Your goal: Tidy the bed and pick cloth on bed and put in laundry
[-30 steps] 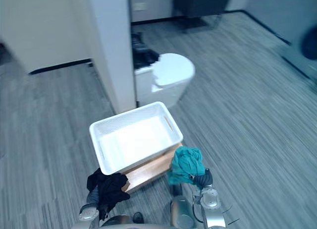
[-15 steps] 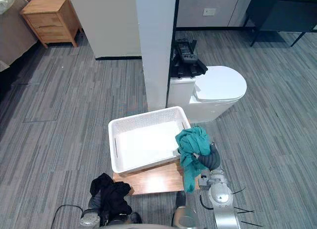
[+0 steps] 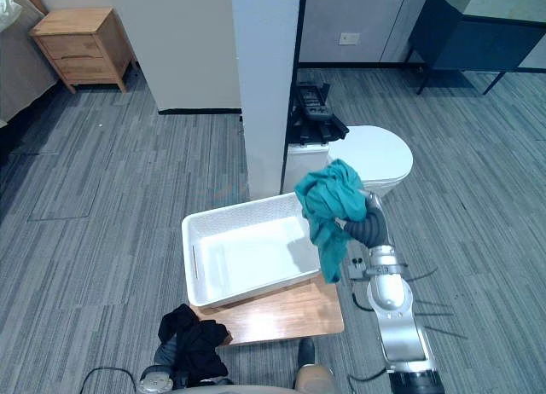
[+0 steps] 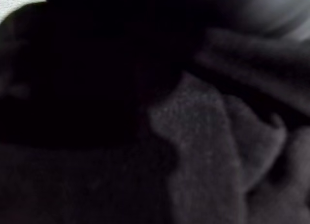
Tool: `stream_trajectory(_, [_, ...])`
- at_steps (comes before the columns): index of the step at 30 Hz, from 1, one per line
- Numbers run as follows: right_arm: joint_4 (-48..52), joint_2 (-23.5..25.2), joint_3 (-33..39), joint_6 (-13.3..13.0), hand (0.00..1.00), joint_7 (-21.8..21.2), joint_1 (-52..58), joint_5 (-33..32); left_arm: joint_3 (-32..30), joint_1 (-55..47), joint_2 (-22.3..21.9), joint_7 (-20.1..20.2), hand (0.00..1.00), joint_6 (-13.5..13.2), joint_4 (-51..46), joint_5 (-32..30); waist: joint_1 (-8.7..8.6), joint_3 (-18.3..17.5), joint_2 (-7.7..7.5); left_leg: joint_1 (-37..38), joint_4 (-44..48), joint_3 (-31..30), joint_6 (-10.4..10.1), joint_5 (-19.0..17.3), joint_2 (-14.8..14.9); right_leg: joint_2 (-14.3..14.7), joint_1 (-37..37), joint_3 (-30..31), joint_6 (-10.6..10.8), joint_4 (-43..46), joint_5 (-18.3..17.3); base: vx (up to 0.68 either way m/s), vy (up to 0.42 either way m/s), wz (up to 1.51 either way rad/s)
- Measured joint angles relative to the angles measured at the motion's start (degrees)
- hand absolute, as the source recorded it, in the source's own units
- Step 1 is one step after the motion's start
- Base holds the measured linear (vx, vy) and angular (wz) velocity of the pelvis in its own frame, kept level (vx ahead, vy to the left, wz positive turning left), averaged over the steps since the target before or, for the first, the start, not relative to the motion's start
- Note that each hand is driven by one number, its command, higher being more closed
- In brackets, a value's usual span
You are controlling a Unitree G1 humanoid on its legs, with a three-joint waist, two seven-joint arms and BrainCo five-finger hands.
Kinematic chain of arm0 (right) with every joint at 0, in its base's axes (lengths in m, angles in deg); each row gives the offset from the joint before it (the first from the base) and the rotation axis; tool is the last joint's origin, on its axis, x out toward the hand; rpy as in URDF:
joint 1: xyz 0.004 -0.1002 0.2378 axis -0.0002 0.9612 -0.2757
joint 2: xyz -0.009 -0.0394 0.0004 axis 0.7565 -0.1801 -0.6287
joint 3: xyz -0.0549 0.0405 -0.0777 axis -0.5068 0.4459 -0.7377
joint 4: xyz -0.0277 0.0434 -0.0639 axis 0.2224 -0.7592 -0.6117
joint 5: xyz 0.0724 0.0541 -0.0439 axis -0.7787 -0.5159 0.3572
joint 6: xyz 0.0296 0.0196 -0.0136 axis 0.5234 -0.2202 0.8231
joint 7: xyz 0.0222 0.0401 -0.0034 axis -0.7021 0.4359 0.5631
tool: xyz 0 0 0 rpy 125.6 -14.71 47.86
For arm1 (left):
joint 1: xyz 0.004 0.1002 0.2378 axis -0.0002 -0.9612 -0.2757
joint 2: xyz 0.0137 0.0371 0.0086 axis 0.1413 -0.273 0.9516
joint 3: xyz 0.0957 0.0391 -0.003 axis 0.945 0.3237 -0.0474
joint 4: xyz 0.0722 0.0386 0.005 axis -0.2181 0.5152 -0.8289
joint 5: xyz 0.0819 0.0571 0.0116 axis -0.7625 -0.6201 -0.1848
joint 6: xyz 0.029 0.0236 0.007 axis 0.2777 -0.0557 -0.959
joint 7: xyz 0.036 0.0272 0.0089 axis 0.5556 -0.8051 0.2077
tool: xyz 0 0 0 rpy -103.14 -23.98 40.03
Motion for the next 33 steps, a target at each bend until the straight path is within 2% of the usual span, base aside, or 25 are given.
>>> stream_trajectory(9, [-0.12,-0.85,-4.38,0.03,1.0,1.07,-8.46,-0.09,0.32,-0.12,-0.09,-0.27,1.0,0.08,0.31,0.09,0.36,-1.16,0.04,-0.4,-0.14,-2.9,0.14,0.64,-0.01,-0.34,1.17,-1.98,-0.11,-0.07,0.18,-0.08,-0.01,0.14])
stream_trajectory(15, [-2.62,-0.84,-6.07,0.43,1.0,1.04,-11.9,-0.09,0.31,-0.07,-0.35,-0.49,1.0,0.17,0.15,0.28,1.38,-1.7,-0.17,-0.15,-4.0,-6.31,-0.04,3.39,-0.79,-0.99,1.98,-5.08,-0.11,-0.07,0.18,-0.08,-0.017,0.31])
stream_trajectory(22, [-2.86,-0.88,-6.07,0.64,1.0,1.02,-10.72,0.7,0.28,0.23,-0.45,-1.27,1.0,0.15,0.05,0.51,1.76,-2.14,-0.32,0.46,-8.94,-10.89,0.45,6.62,-1.28,-1.38,3.12,-9.21,-0.1,-0.16,0.17,-0.04,-0.001,0.39])
stream_trajectory(25, [-4.48,-0.43,-5.96,0.43,1.0,2.65,-8.83,2.21,0.48,0.41,-0.43,-1.23,1.0,0.15,0.04,0.49,2.3,-2.68,-0.36,1.04,-10.02,-13.14,0.73,8.93,-1.91,-1.87,4.89,-11.93,-0.04,-1.04,0.12,0.0,0.001,0.44])
stream_trajectory(26, [-6.23,0.3,-5.89,0.45,1.0,3.51,-7.73,2.63,0.46,0.53,-0.37,-1.23,1.0,0.15,-0.08,0.49,3.14,-2.79,-0.33,1.76,-9.98,-13.68,0.78,9.04,-2.0,-1.99,5.98,-12.69,0.1,-1.1,0.01,0.0,0.005,0.29])
stream_trajectory(30, [-12.72,2.84,-5.84,0.63,1.0,4.91,-3.37,5.33,0.44,0.03,0.06,-1.3,1.0,0.15,-2.55,0.49,4.41,-3.74,-0.67,2.32,-9.95,-15.67,0.88,9.15,-2.69,-2.33,7.91,-14.58,0.99,-1.31,-0.72,-0.04,0.006,0.28])
stream_trajectory(32, [-18.24,4.75,-5.17,2.41,1.0,4.99,-1.01,7.54,0.46,-0.17,0.27,-1.36,1.0,0.22,-4.17,0.51,4.84,-3.77,-0.74,2.19,-10.6,-16.06,1.05,9.81,-3.14,-2.66,7.92,-14.79,1.31,-1.77,-0.96,-0.07,0.01,0.09])
stream_trajectory(33, [-19.82,5.19,-4.68,3.0,0.0,5.04,-0.18,8.17,0.47,-0.18,0.27,-1.37,1.0,0.23,-4.72,0.52,4.74,-3.75,-0.62,2.21,-11.09,-16.33,1.18,10.19,-3.26,-2.72,7.92,-15.05,1.39,-1.82,-1.02,-0.07,0.0,0.2])
